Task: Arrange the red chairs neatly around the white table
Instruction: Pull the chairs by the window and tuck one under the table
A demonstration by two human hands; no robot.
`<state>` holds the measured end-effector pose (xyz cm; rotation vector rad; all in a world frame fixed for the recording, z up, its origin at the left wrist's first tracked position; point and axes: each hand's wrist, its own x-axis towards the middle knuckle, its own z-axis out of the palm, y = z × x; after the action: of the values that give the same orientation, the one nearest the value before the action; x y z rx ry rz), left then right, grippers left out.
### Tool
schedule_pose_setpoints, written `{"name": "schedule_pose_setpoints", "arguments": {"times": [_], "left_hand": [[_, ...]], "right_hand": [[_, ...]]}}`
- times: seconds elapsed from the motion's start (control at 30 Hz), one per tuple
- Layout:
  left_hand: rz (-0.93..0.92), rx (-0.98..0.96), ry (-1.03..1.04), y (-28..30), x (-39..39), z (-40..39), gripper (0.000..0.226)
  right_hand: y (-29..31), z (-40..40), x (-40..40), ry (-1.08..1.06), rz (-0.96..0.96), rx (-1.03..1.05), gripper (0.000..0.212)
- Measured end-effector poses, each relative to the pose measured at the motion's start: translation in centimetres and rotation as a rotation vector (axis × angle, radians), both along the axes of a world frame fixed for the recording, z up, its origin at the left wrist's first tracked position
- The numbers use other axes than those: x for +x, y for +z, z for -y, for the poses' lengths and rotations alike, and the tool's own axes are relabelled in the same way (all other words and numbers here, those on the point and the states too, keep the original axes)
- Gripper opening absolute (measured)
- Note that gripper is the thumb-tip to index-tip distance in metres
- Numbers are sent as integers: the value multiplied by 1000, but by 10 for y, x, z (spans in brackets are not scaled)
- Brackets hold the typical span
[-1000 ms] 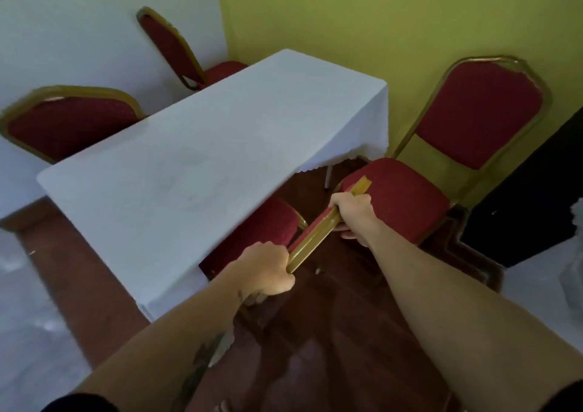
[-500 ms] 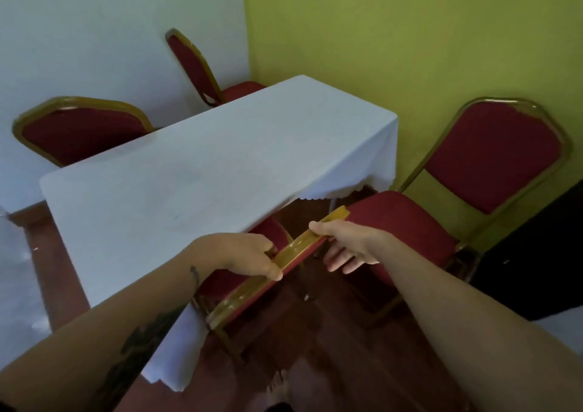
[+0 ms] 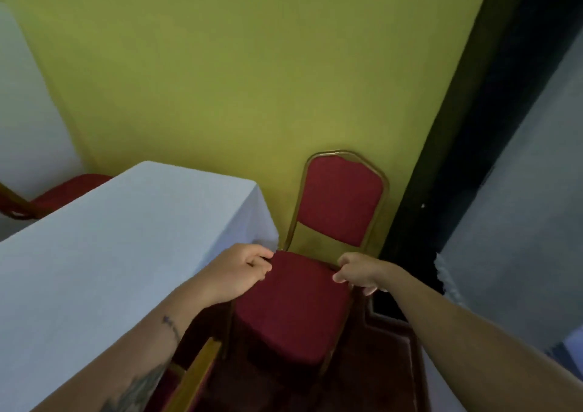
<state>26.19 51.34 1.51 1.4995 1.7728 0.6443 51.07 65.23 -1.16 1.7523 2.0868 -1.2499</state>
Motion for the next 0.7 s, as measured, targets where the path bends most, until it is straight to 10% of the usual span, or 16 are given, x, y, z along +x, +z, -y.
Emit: {"name": "schedule_pose_setpoints", "arguments": {"times": [0.7], "left_hand": [[-297, -61, 150, -14, 142, -535, 68]], "right_hand": [[-23, -453, 83, -255, -190, 101, 92]]}}
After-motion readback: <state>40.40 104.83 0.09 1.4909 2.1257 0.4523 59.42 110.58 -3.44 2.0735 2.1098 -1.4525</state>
